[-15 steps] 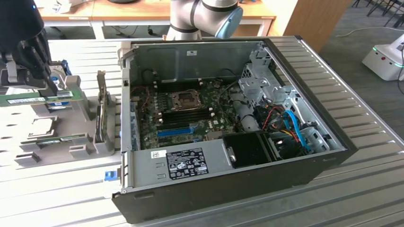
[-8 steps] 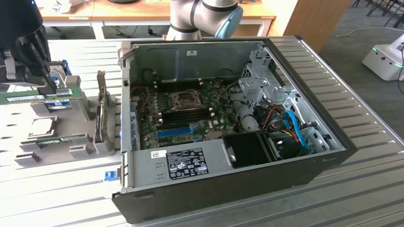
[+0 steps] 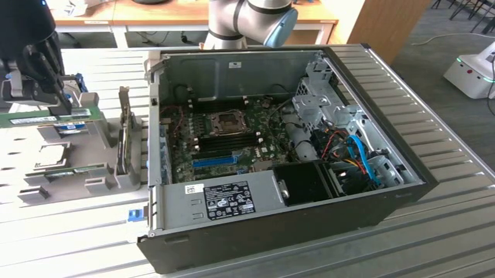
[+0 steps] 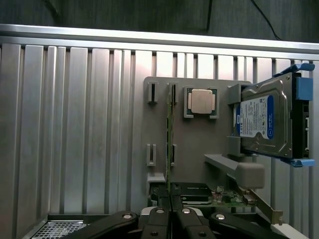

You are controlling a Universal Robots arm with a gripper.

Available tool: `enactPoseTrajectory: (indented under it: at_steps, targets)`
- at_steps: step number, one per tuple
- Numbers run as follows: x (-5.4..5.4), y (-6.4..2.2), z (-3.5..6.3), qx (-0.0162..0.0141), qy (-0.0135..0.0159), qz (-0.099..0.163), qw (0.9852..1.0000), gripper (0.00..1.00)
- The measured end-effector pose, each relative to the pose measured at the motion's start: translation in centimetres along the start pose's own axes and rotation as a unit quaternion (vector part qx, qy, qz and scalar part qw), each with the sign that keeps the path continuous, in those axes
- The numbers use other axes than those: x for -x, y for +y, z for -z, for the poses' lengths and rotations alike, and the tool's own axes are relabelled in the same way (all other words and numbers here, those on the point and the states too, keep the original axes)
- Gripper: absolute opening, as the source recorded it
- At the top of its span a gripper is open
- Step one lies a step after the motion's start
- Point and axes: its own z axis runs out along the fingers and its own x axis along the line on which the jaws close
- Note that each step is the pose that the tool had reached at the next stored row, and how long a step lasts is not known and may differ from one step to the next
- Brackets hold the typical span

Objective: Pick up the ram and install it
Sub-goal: 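Pick up the ram and move it above insertion slot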

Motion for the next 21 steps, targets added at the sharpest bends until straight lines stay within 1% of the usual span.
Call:
enactPoseTrajectory:
  at_steps: [5, 21]
  targets:
    - [0.0, -1.00, 0.04, 0.0000, 0.0000, 0.000, 1.0000, 0.12]
    - [0.0, -5.09, 0.23, 0.0013, 0.0000, 0.000, 1.0000, 0.12]
